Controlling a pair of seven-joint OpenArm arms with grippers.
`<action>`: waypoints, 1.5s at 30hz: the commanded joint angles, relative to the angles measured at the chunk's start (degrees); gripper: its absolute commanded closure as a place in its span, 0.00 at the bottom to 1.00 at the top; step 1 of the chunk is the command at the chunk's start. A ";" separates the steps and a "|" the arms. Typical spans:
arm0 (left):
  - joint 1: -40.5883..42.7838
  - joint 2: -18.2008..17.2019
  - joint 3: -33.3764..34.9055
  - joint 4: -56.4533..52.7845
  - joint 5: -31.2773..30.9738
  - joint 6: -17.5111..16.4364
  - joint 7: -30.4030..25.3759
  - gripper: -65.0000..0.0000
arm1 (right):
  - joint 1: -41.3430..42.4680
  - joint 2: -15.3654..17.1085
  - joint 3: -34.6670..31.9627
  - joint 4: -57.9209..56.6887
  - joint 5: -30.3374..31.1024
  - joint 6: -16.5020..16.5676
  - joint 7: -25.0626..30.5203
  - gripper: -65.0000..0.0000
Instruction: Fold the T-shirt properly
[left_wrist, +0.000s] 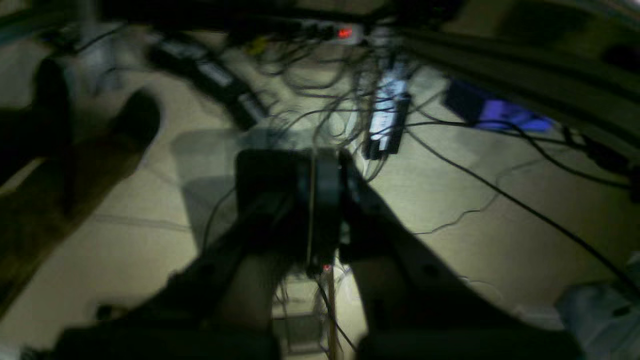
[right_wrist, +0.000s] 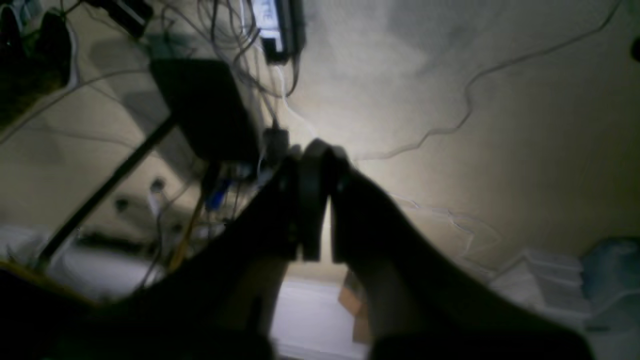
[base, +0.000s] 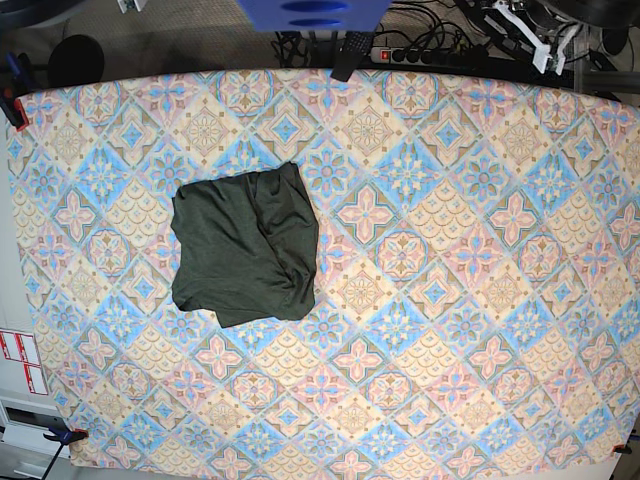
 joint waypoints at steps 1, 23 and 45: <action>0.85 -0.51 2.24 -3.47 2.70 0.13 -3.43 1.00 | -1.12 0.51 0.07 -0.58 0.03 0.14 0.11 0.98; -15.68 -0.25 22.82 -48.13 9.20 0.65 -32.88 1.00 | 12.34 3.77 -1.07 -33.37 -6.38 0.14 10.57 0.98; -41.08 7.14 49.01 -83.38 9.03 0.74 -52.22 1.00 | 27.19 3.50 -1.16 -59.04 -14.65 0.14 40.46 0.98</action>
